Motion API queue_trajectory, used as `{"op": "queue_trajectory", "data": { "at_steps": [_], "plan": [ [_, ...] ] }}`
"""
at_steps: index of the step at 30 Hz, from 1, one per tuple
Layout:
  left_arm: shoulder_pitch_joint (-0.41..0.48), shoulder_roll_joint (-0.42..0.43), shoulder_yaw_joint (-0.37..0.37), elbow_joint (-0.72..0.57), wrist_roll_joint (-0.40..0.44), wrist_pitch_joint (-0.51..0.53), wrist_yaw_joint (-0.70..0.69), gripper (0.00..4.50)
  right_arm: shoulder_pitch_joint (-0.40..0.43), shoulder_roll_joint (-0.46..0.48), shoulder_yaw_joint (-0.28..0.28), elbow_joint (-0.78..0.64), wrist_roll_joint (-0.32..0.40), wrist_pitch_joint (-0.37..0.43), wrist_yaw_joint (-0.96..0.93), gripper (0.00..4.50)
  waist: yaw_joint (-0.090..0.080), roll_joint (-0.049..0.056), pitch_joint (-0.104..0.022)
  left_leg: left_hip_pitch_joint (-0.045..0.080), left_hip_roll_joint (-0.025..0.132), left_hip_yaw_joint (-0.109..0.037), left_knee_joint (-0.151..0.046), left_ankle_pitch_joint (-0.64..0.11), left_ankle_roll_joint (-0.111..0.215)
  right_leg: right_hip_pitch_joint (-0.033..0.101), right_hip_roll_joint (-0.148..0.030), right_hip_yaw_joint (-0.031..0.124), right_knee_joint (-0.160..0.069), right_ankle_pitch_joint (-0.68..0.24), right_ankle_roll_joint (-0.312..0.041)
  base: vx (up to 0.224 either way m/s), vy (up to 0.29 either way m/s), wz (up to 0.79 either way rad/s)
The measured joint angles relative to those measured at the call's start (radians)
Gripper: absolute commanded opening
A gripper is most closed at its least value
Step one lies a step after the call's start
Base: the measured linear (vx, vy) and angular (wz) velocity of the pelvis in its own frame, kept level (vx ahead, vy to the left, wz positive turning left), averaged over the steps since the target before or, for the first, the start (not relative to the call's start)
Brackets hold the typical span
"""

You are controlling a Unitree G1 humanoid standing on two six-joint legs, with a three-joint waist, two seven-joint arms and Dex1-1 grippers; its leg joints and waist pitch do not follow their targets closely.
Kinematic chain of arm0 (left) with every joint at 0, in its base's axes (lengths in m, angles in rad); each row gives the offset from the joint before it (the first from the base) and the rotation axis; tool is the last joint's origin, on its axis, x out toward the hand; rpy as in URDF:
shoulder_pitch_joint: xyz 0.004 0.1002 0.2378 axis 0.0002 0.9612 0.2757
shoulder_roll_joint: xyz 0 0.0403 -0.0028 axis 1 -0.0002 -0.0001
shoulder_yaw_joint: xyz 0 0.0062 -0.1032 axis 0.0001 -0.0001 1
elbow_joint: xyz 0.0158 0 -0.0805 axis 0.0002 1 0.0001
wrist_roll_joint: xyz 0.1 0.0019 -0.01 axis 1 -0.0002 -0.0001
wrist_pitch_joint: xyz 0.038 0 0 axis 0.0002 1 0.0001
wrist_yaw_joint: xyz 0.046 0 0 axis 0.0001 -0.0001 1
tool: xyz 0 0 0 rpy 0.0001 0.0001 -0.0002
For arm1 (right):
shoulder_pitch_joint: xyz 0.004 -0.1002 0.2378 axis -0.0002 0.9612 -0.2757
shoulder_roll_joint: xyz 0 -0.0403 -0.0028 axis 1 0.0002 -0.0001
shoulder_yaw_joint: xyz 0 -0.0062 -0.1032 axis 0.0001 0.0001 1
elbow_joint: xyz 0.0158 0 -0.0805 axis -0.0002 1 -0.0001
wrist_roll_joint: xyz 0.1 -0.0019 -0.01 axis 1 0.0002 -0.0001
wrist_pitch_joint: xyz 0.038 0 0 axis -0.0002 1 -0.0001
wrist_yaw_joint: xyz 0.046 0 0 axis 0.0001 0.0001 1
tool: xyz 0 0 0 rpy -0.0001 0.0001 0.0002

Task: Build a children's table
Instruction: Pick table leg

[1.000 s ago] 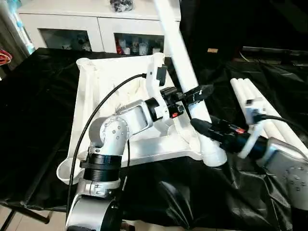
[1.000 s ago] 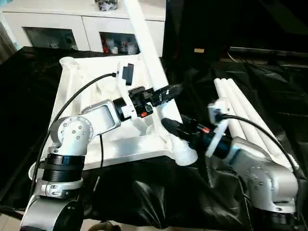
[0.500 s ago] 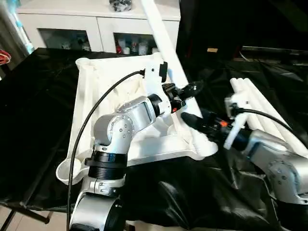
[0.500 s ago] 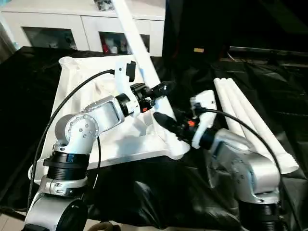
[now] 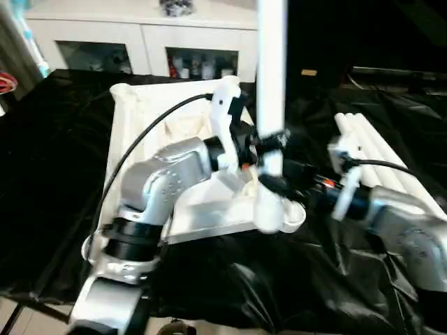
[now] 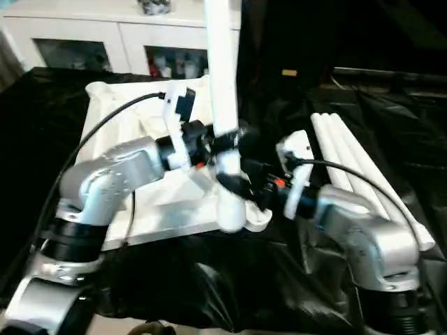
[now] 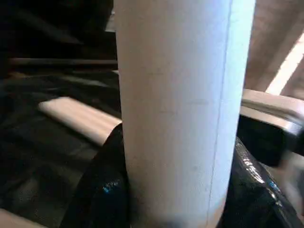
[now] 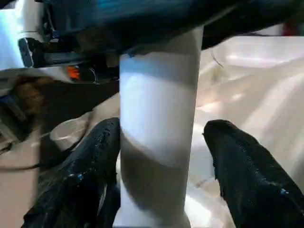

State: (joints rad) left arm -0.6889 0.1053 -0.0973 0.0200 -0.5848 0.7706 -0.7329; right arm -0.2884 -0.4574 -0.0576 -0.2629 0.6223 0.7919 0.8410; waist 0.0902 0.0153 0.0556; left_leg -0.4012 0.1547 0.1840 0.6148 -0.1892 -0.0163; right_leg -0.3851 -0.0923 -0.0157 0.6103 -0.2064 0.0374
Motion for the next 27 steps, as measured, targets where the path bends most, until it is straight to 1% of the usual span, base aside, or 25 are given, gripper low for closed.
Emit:
{"op": "queue_trajectory", "data": {
  "at_steps": [5, 7, 8, 11, 14, 16, 17, 20, 21, 27],
  "plan": [
    [0.001, 0.020, -0.011, -0.005, -0.058, 0.007, -0.131, 1.88, -0.001, -0.065, 0.001, 0.003, 0.047, 0.009, 0.116, 3.31, -0.001, 0.000, 0.000, 0.001, 0.000, 0.000, 0.000, 0.000, 0.000, 0.000, 0.000, 0.000, 0.001, 0.000, 0.000, 0.000, 0.000, 0.00],
    [-0.001, 0.026, -0.011, -0.006, -0.087, 0.011, -0.173, 1.88, -0.005, -0.096, 0.007, 0.009, 0.075, 0.025, 0.163, 3.31, -0.001, 0.000, 0.000, 0.001, 0.000, 0.000, 0.000, 0.000, 0.000, 0.000, 0.000, 0.000, 0.002, 0.000, 0.000, 0.000, 0.000, 0.00],
    [-0.002, 0.026, -0.011, -0.006, -0.091, 0.011, -0.183, 1.88, -0.009, -0.103, 0.009, 0.010, 0.080, 0.030, 0.176, 3.04, -0.001, 0.000, 0.000, 0.001, 0.000, 0.000, 0.000, 0.001, 0.001, 0.000, 0.000, 0.000, 0.002, 0.000, 0.000, 0.000, 0.000, 0.00],
    [-0.008, 0.022, -0.010, -0.006, -0.096, 0.015, -0.190, 1.88, -0.011, -0.115, 0.023, 0.010, 0.083, 0.038, 0.198, 2.92, -0.002, 0.000, 0.000, 0.001, 0.000, 0.001, 0.000, 0.002, 0.002, 0.000, 0.000, 0.000, 0.002, 0.000, 0.000, 0.000, 0.000, 0.00],
    [-0.012, 0.019, -0.006, -0.006, -0.101, 0.015, -0.191, 1.88, -0.010, -0.116, 0.036, 0.011, 0.082, 0.046, 0.208, 2.54, -0.001, 0.000, 0.000, 0.001, 0.000, 0.001, 0.000, 0.003, 0.004, 0.000, 0.000, 0.000, 0.003, 0.000, -0.001, 0.000, 0.000, 0.00],
    [-0.012, 0.018, -0.006, -0.005, -0.103, 0.015, -0.191, 1.88, -0.010, -0.121, 0.041, 0.011, 0.082, 0.046, 0.215, 2.48, 0.000, -0.001, 0.000, 0.001, 0.000, 0.002, 0.000, 0.003, 0.004, 0.000, -0.001, 0.000, 0.002, 0.001, -0.001, 0.000, 0.000, 0.00],
    [-0.012, 0.018, -0.006, -0.005, -0.105, 0.015, -0.191, 1.88, -0.010, -0.125, 0.047, 0.011, 0.082, 0.046, 0.215, 2.28, 0.000, -0.001, 0.000, 0.001, 0.000, 0.002, 0.000, 0.003, 0.004, 0.000, -0.001, 0.000, 0.002, 0.001, -0.001, 0.000, 0.000, 0.00],
    [-0.012, 0.016, -0.001, -0.001, -0.108, 0.017, -0.191, 1.88, -0.010, -0.129, 0.054, 0.008, 0.083, 0.044, 0.214, 2.15, 0.000, -0.001, 0.000, 0.001, 0.000, 0.002, 0.000, 0.003, 0.004, 0.000, -0.001, 0.000, 0.003, 0.001, -0.001, 0.000, 0.000, 0.00],
    [-0.012, 0.017, 0.000, 0.000, -0.108, 0.018, -0.192, 1.88, -0.010, -0.128, 0.055, 0.008, 0.083, 0.042, 0.212, 1.98, 0.000, -0.001, 0.000, 0.001, 0.000, 0.002, 0.000, 0.003, 0.004, 0.000, -0.001, 0.000, 0.003, 0.001, -0.001, 0.000, 0.000, 0.00],
    [-0.012, 0.018, 0.013, 0.001, -0.111, 0.023, -0.191, 1.88, -0.009, -0.101, 0.055, 0.006, 0.082, 0.034, 0.187, 1.88, 0.000, -0.001, 0.000, 0.001, 0.000, 0.003, 0.000, 0.004, 0.005, 0.000, -0.001, 0.000, 0.003, 0.001, -0.002, 0.000, 0.000, 0.00]
  ]
}}
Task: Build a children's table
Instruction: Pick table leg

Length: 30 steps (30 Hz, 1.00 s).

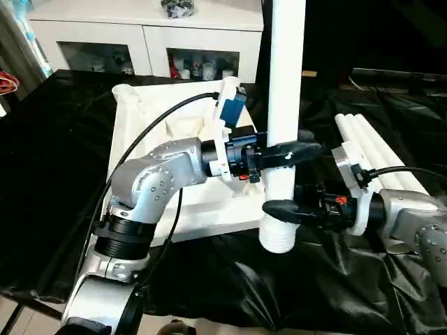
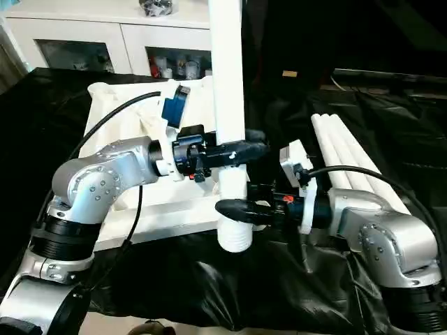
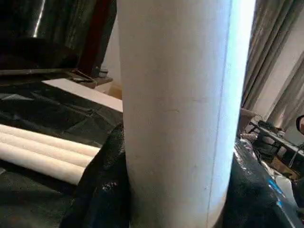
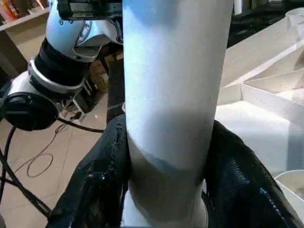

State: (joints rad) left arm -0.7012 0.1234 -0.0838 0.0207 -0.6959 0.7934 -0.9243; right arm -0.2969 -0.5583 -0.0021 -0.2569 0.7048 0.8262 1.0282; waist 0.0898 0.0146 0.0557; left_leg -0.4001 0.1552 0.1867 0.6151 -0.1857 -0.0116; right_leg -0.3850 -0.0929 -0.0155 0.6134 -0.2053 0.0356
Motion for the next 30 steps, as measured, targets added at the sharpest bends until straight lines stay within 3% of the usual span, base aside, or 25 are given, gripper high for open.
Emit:
{"op": "queue_trajectory", "data": {
  "at_steps": [3, 5, 10, 14, 18, 21, 29, 30],
  "plan": [
    [0.000, -0.006, 0.011, 0.000, -0.005, 0.005, 0.014, 1.88, 0.004, 0.013, -0.003, -0.011, 0.001, -0.003, -0.025, 1.88, 0.000, 0.000, 0.000, 0.000, 0.000, 0.000, 0.000, 0.000, 0.000, 0.000, 0.000, 0.000, 0.000, 0.000, 0.000, 0.000, 0.000, 0.00],
    [0.000, -0.014, 0.015, 0.000, -0.003, -0.008, 0.031, 2.56, 0.004, 0.030, -0.008, -0.015, 0.000, -0.008, -0.050, 1.87, 0.000, 0.000, 0.000, 0.000, 0.000, 0.000, 0.000, 0.000, 0.000, 0.000, 0.000, 0.000, 0.000, 0.000, 0.000, 0.000, 0.000, 0.00],
    [0.004, -0.036, 0.006, -0.009, 0.038, -0.041, 0.103, 2.75, 0.004, 0.061, -0.009, -0.017, -0.026, -0.016, -0.132, 1.87, 0.000, 0.000, 0.000, 0.000, 0.000, 0.001, 0.000, 0.001, 0.001, 0.000, 0.000, 0.000, 0.000, 0.000, 0.000, 0.000, 0.000, 0.00],
    [0.017, -0.078, 0.005, -0.028, 0.100, -0.059, 0.240, 2.78, 0.002, 0.095, -0.011, -0.011, -0.057, -0.025, -0.217, 1.87, -0.001, -0.001, 0.000, 0.000, 0.000, 0.001, 0.000, 0.001, 0.001, 0.000, 0.000, 0.000, 0.000, 0.000, -0.001, 0.000, 0.000, 0.00],
    [0.016, -0.122, 0.030, -0.028, 0.147, -0.072, 0.396, 2.45, -0.016, 0.112, -0.013, 0.015, -0.090, -0.033, -0.281, 1.87, -0.001, -0.002, 0.000, 0.000, 0.000, 0.001, 0.000, 0.001, 0.001, 0.000, 0.000, 0.000, 0.000, 0.001, -0.001, 0.000, 0.000, 0.00],
    [0.016, -0.136, 0.042, -0.027, 0.150, -0.078, 0.421, 2.04, -0.017, 0.113, -0.012, 0.024, -0.092, -0.034, -0.292, 1.87, -0.001, -0.002, 0.000, -0.001, 0.000, 0.001, 0.000, 0.001, 0.001, 0.000, 0.000, 0.000, -0.001, 0.001, -0.001, 0.000, 0.000, 0.00],
    [0.021, -0.160, 0.052, -0.030, 0.142, -0.086, 0.450, 1.83, -0.018, 0.112, -0.014, 0.024, -0.091, -0.034, -0.296, 1.87, -0.001, -0.003, 0.000, -0.001, 0.000, 0.001, 0.000, 0.001, 0.001, 0.000, 0.000, 0.000, -0.001, 0.001, -0.001, 0.000, 0.000, 0.00],
    [0.024, -0.160, 0.052, -0.033, 0.142, -0.086, 0.451, 1.82, -0.019, 0.112, -0.014, 0.024, -0.091, -0.034, -0.295, 2.22, -0.001, -0.003, 0.000, -0.001, 0.000, 0.001, 0.000, 0.001, 0.001, 0.000, 0.000, 0.000, -0.001, 0.001, -0.001, 0.000, 0.000, 0.00]
  ]
}}
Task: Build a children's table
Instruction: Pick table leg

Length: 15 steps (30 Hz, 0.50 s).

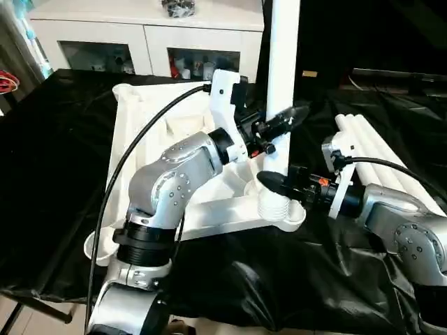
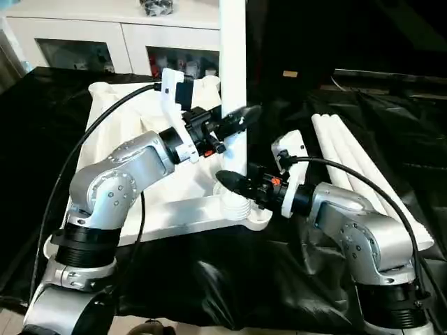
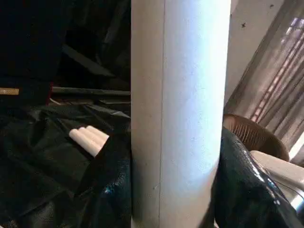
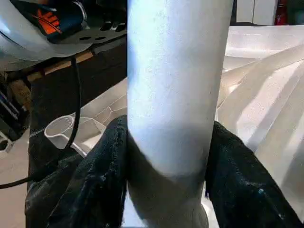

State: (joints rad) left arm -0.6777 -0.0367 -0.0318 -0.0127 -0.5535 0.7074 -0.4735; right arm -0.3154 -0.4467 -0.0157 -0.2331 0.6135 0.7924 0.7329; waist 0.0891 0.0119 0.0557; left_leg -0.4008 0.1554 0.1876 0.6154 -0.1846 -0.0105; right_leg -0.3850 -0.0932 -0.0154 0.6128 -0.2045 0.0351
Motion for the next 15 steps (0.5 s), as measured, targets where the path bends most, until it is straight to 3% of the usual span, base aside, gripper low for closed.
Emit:
{"op": "queue_trajectory", "data": {
  "at_steps": [7, 15],
  "plan": [
    [0.000, 0.021, -0.016, -0.003, 0.002, -0.019, -0.040, 1.82, -0.021, -0.032, 0.006, 0.008, -0.001, 0.001, 0.016, 2.97, 0.000, 0.000, 0.000, 0.000, 0.000, 0.000, 0.000, 0.000, 0.000, 0.000, 0.000, 0.000, 0.000, 0.000, 0.000, 0.000, 0.000, 0.00],
    [0.000, 0.067, -0.069, -0.013, 0.004, -0.024, -0.119, 1.82, -0.036, -0.067, 0.037, 0.026, -0.018, 0.012, 0.065, 3.04, 0.000, 0.000, 0.000, 0.000, 0.000, 0.000, 0.000, 0.000, 0.000, 0.000, 0.000, 0.000, 0.000, 0.000, 0.000, 0.000, 0.000, 0.00]
  ]
}}
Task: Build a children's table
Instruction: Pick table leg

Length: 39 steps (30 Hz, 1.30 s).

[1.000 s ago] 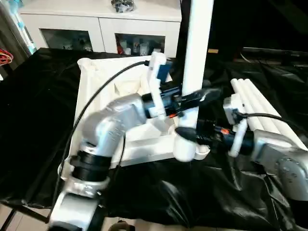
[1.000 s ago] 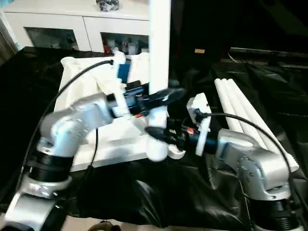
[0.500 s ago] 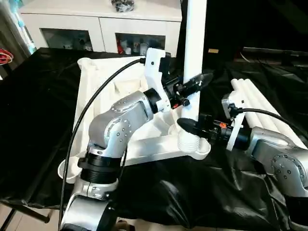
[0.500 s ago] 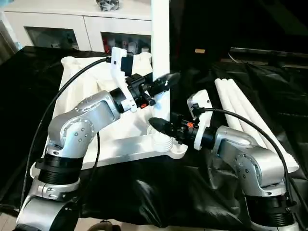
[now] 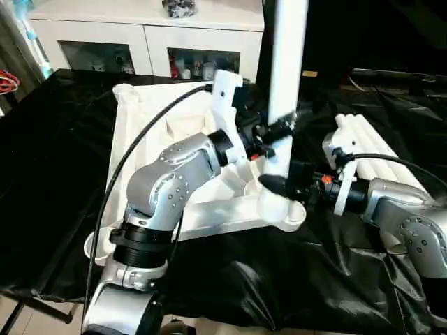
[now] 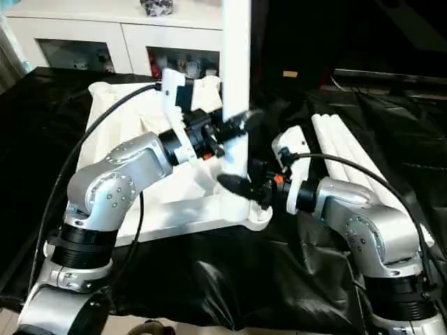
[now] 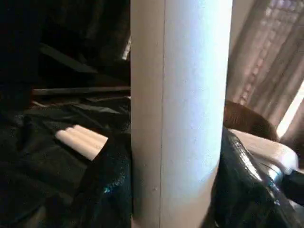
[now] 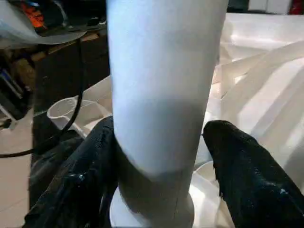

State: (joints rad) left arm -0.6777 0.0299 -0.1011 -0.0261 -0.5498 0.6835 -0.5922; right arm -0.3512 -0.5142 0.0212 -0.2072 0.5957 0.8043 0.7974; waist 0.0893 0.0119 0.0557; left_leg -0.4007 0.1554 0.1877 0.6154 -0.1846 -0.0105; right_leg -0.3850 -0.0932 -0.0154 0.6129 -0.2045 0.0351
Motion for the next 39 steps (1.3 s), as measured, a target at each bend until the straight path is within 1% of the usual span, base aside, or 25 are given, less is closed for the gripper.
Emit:
{"op": "queue_trajectory", "data": {
  "at_steps": [5, 9, 15, 20, 21, 23, 25, 26, 27, 29, 30, 33, 34, 35, 36, 37, 39],
  "plan": [
    [0.000, 0.019, -0.032, -0.001, 0.000, 0.001, -0.050, 1.82, 0.000, -0.015, 0.029, 0.015, 0.002, 0.004, 0.033, 3.04, 0.000, 0.000, 0.000, 0.000, 0.000, 0.000, 0.000, 0.000, 0.000, 0.000, 0.000, 0.000, 0.000, 0.000, 0.000, 0.000, 0.000, 0.00],
    [0.000, 0.019, -0.037, -0.001, -0.002, 0.007, -0.067, 1.82, 0.000, -0.024, 0.034, 0.015, 0.001, 0.005, 0.057, 3.04, 0.000, 0.000, 0.000, 0.000, 0.000, 0.000, 0.000, 0.000, 0.000, 0.000, 0.000, 0.000, 0.000, 0.000, 0.000, 0.000, 0.000, 0.00],
    [0.000, 0.020, -0.051, -0.001, -0.005, 0.007, -0.087, 1.82, 0.000, -0.038, 0.058, 0.015, 0.000, 0.015, 0.071, 3.04, 0.000, 0.000, 0.000, 0.000, 0.000, 0.000, 0.000, 0.000, 0.000, 0.000, 0.000, 0.000, 0.001, 0.000, 0.000, 0.000, 0.000, 0.00],
    [-0.001, 0.020, -0.054, -0.001, -0.006, 0.007, -0.102, 1.82, 0.000, -0.043, 0.064, 0.015, 0.000, 0.021, 0.086, 3.04, 0.000, 0.000, 0.000, 0.000, 0.000, 0.000, 0.000, 0.000, 0.000, 0.000, 0.000, 0.000, 0.001, 0.000, 0.000, 0.000, 0.000, 0.00],
    [-0.001, 0.020, -0.054, -0.001, -0.006, 0.007, -0.103, 1.82, 0.000, -0.044, 0.064, 0.015, 0.000, 0.021, 0.087, 2.86, 0.000, 0.000, 0.000, 0.000, 0.000, 0.000, 0.001, 0.000, 0.000, 0.000, 0.000, 0.000, 0.001, 0.000, 0.000, 0.000, 0.000, 0.00],
    [-0.001, 0.020, -0.054, -0.001, -0.006, 0.007, -0.106, 1.82, 0.000, -0.045, 0.064, 0.015, 0.001, 0.021, 0.091, 2.86, 0.000, 0.000, 0.000, 0.000, 0.000, 0.000, 0.001, 0.000, 0.000, 0.000, 0.000, 0.000, 0.001, 0.000, 0.000, 0.000, 0.000, 0.00],
    [-0.001, 0.021, -0.054, -0.001, -0.006, 0.007, -0.109, 1.82, 0.000, -0.045, 0.065, 0.015, 0.002, 0.022, 0.095, 2.59, 0.000, 0.000, 0.000, 0.000, 0.000, 0.000, 0.001, 0.000, 0.000, 0.000, 0.000, 0.000, 0.001, 0.000, 0.000, 0.000, 0.000, 0.00],
    [-0.001, 0.021, -0.054, -0.001, -0.006, 0.007, -0.110, 1.82, 0.000, -0.045, 0.066, 0.015, 0.002, 0.022, 0.096, 2.59, 0.000, 0.000, 0.000, 0.000, 0.000, 0.000, 0.001, 0.000, 0.000, 0.000, 0.000, 0.000, 0.001, 0.000, 0.000, 0.000, 0.000, 0.00],
    [-0.001, 0.022, -0.054, -0.001, -0.006, 0.007, -0.111, 1.82, 0.000, -0.045, 0.066, 0.015, 0.004, 0.022, 0.096, 2.46, 0.000, 0.000, 0.000, 0.000, 0.000, 0.000, 0.001, 0.000, 0.000, 0.000, 0.000, 0.000, 0.001, 0.000, 0.000, 0.000, 0.000, 0.00],
    [-0.001, 0.023, -0.053, -0.001, -0.006, 0.007, -0.112, 1.82, 0.000, -0.042, 0.066, 0.015, 0.009, 0.023, 0.099, 2.36, 0.000, 0.000, 0.000, 0.000, 0.000, 0.000, 0.001, 0.000, 0.000, 0.000, 0.000, 0.000, 0.001, 0.000, 0.000, 0.000, 0.000, 0.00],
    [-0.001, 0.024, -0.053, -0.001, -0.006, 0.008, -0.112, 1.82, 0.000, -0.040, 0.066, 0.015, 0.009, 0.023, 0.100, 2.15, 0.000, 0.000, 0.000, 0.000, 0.000, 0.000, 0.001, 0.000, 0.000, 0.000, 0.000, 0.000, 0.002, 0.000, 0.000, 0.000, 0.000, 0.00],
    [-0.001, 0.025, -0.052, -0.001, -0.005, 0.008, -0.106, 1.82, 0.000, -0.035, 0.067, 0.015, 0.008, 0.023, 0.097, 1.98, 0.000, 0.000, 0.000, 0.000, 0.000, 0.000, 0.001, 0.000, 0.000, 0.000, 0.000, 0.000, 0.002, 0.000, 0.000, 0.000, 0.000, 0.00],
    [-0.002, 0.025, -0.052, -0.001, -0.004, 0.008, -0.100, 2.17, 0.000, -0.032, 0.067, 0.016, 0.008, 0.022, 0.094, 1.92, 0.000, 0.000, 0.000, 0.000, 0.000, 0.000, 0.001, 0.000, 0.000, 0.000, 0.000, 0.000, 0.002, 0.000, 0.000, 0.000, 0.000, 0.00],
    [-0.002, 0.025, -0.052, -0.001, -0.001, 0.008, -0.096, 2.38, 0.000, -0.029, 0.067, 0.016, 0.007, 0.022, 0.092, 1.92, 0.000, 0.000, 0.000, 0.000, 0.000, 0.000, 0.001, 0.000, 0.000, 0.000, 0.000, 0.000, 0.002, 0.000, 0.000, 0.000, 0.000, 0.00],
    [-0.002, 0.026, -0.052, -0.001, -0.002, 0.008, -0.097, 2.52, 0.001, -0.025, 0.067, 0.016, 0.005, 0.021, 0.090, 1.91, 0.000, 0.000, 0.000, 0.000, 0.000, 0.000, 0.001, 0.000, 0.000, 0.000, 0.000, 0.000, 0.002, 0.000, 0.000, 0.000, 0.000, 0.00],
    [-0.002, 0.027, -0.052, -0.001, -0.002, 0.009, -0.098, 2.52, 0.002, -0.020, 0.067, 0.016, 0.002, 0.020, 0.080, 1.91, 0.000, 0.000, 0.000, 0.000, 0.000, 0.000, 0.001, 0.000, 0.000, 0.000, 0.000, 0.000, 0.002, 0.000, 0.000, 0.000, 0.000, 0.00],
    [-0.002, 0.027, -0.052, -0.001, -0.004, 0.009, -0.101, 2.73, 0.003, -0.009, 0.067, 0.016, 0.001, 0.018, 0.066, 1.89, 0.000, 0.000, 0.000, 0.000, 0.000, 0.000, 0.001, 0.000, 0.000, 0.000, 0.000, 0.000, 0.002, 0.000, 0.000, 0.000, 0.000, 0.00]
  ]
}}
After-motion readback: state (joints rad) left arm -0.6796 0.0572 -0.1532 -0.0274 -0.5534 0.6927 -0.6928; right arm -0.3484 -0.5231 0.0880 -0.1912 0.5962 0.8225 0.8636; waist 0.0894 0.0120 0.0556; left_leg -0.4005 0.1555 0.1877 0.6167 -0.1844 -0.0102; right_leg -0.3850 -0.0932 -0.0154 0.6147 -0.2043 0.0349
